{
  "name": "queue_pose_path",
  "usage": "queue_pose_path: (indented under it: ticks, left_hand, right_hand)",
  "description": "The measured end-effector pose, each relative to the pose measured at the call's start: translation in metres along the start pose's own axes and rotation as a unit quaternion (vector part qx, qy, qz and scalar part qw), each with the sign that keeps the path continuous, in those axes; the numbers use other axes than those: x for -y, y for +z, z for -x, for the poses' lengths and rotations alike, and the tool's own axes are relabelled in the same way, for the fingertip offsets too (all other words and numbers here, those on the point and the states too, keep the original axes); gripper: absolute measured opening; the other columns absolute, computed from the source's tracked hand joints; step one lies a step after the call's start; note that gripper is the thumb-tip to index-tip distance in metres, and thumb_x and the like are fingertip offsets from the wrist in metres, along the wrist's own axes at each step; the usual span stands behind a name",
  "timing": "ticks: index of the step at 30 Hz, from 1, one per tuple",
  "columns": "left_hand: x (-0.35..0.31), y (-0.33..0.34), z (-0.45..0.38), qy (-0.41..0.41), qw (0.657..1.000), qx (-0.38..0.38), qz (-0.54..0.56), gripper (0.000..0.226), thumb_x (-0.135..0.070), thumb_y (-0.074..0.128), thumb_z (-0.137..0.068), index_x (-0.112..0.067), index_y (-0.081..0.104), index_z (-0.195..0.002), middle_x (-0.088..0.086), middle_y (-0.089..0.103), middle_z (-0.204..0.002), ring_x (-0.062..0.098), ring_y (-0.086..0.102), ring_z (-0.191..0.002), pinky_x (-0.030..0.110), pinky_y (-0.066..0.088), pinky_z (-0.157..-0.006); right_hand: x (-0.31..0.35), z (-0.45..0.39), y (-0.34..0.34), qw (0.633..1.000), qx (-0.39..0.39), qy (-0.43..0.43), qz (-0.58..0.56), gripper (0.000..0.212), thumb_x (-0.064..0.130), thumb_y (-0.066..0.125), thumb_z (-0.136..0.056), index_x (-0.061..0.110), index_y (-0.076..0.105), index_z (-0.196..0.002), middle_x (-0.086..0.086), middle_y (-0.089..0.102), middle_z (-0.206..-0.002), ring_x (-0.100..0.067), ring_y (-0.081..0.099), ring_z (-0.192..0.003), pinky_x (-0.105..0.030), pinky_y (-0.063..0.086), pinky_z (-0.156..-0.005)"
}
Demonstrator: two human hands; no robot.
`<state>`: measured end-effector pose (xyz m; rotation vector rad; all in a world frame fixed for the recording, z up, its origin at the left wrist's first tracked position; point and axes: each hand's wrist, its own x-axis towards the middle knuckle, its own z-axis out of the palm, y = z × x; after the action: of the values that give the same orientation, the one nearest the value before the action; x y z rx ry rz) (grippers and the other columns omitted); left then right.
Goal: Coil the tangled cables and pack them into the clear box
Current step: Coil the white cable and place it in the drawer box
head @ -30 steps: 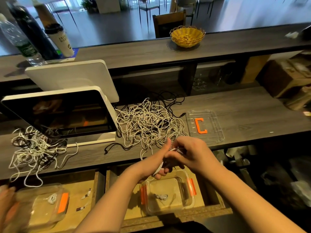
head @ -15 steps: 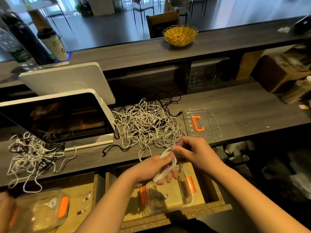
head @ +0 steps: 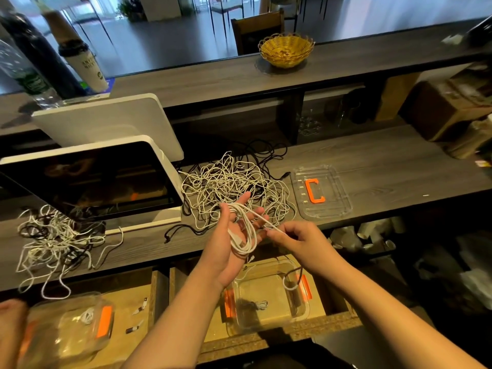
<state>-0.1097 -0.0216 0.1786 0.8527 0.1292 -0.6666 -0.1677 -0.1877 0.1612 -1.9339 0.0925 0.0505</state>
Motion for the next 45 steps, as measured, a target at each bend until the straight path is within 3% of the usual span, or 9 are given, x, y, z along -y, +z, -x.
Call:
queue_pose_path:
  ticks: [4, 8, 21, 29, 32, 35, 39, 42, 45]
  left_hand:
    - [0.003, 0.001, 0.001, 0.010, 0.998, -0.014, 0.055, 0.053, -0.054, 0.028, -0.103, -0.024, 0.059, -0.134, 0.008, 0.068, -0.090, 0.020, 0.069, -0.083, 0.040, 0.058, -0.080]
    - [0.006, -0.007, -0.006, 0.040, 0.995, -0.050, 0.083, 0.054, -0.054, 0.029, -0.104, -0.022, 0.058, -0.136, 0.002, 0.055, -0.075, 0.013, 0.054, -0.065, 0.033, 0.054, -0.072]
    - [-0.005, -0.042, -0.020, 0.115, 0.974, -0.191, 0.030, 0.055, -0.058, 0.030, -0.103, -0.021, 0.058, -0.131, -0.004, 0.043, -0.067, 0.006, 0.033, -0.055, 0.020, 0.027, -0.047]
    - [0.001, -0.045, -0.013, 0.118, 0.967, -0.219, -0.046, 0.052, -0.056, 0.028, -0.104, -0.022, 0.062, -0.127, -0.005, 0.040, -0.067, 0.005, 0.031, -0.056, 0.020, 0.026, -0.048]
    - [0.001, -0.046, -0.012, 0.115, 0.968, -0.224, -0.017, 0.054, -0.057, 0.028, -0.103, -0.021, 0.060, -0.128, -0.004, 0.040, -0.068, 0.006, 0.031, -0.056, 0.020, 0.025, -0.048]
    - [-0.002, -0.048, -0.012, 0.111, 0.970, -0.210, 0.051, 0.056, -0.058, 0.029, -0.103, -0.020, 0.057, -0.131, -0.004, 0.041, -0.067, 0.006, 0.031, -0.056, 0.020, 0.026, -0.046]
    - [-0.010, -0.035, -0.008, 0.120, 0.977, -0.170, 0.052, 0.048, -0.052, 0.035, -0.104, -0.019, 0.056, -0.132, -0.005, 0.038, -0.067, 0.006, 0.030, -0.055, 0.019, 0.026, -0.045]
    - [-0.004, -0.005, -0.007, 0.109, 0.987, -0.121, 0.002, 0.040, -0.045, 0.038, -0.104, -0.017, 0.058, -0.125, -0.005, 0.039, -0.066, 0.006, 0.032, -0.055, 0.019, 0.028, -0.047]
    - [0.010, 0.026, -0.006, 0.111, 0.986, -0.088, -0.083, 0.045, -0.049, 0.035, -0.102, -0.018, 0.064, -0.116, 0.001, 0.049, -0.069, 0.014, 0.047, -0.062, 0.028, 0.044, -0.063]
  right_hand:
    - [0.004, 0.002, 0.009, 0.999, 0.026, 0.010, -0.043, 0.030, 0.028, 0.065, -0.094, 0.001, 0.068, -0.082, -0.017, 0.060, -0.068, -0.013, 0.050, -0.063, -0.031, 0.043, -0.062]
    - [0.004, 0.004, 0.010, 0.995, 0.051, 0.043, -0.076, 0.017, 0.014, 0.066, -0.094, 0.004, 0.064, -0.080, 0.010, 0.050, -0.053, 0.002, 0.042, -0.045, -0.011, 0.035, -0.048]
    - [-0.005, 0.011, 0.011, 0.994, 0.063, 0.072, -0.043, 0.013, 0.022, 0.071, -0.090, 0.011, 0.071, -0.084, 0.009, 0.055, -0.056, 0.001, 0.045, -0.048, -0.013, 0.038, -0.050]
    - [0.008, -0.005, 0.006, 0.971, -0.058, 0.123, -0.198, 0.038, 0.044, 0.053, -0.094, 0.013, 0.059, -0.074, 0.000, 0.060, -0.065, -0.015, 0.059, -0.069, -0.031, 0.049, -0.076]
    - [0.013, -0.005, 0.009, 0.943, -0.035, 0.128, -0.304, 0.036, 0.035, 0.049, -0.100, 0.013, 0.050, -0.071, 0.002, 0.045, -0.050, -0.016, 0.051, -0.050, -0.029, 0.050, -0.059]
    - [0.007, -0.004, 0.008, 0.986, -0.043, 0.121, -0.105, 0.035, 0.031, 0.054, -0.100, 0.012, 0.054, -0.070, 0.005, 0.046, -0.052, -0.010, 0.043, -0.046, -0.024, 0.038, -0.046]
    - [-0.002, -0.007, 0.008, 0.972, 0.012, 0.138, 0.189, 0.016, 0.025, 0.054, -0.099, 0.023, 0.065, -0.087, 0.006, 0.065, -0.081, -0.011, 0.059, -0.078, -0.030, 0.047, -0.071]
    - [0.011, -0.012, 0.009, 0.977, 0.003, 0.079, 0.197, 0.020, 0.026, 0.051, -0.101, 0.020, 0.069, -0.099, 0.007, 0.063, -0.084, -0.008, 0.056, -0.077, -0.029, 0.043, -0.068]
    - [0.031, -0.015, 0.011, 0.997, 0.014, 0.056, -0.048, 0.027, 0.029, 0.046, -0.104, 0.019, 0.069, -0.098, 0.008, 0.067, -0.083, -0.004, 0.061, -0.076, -0.023, 0.045, -0.069]
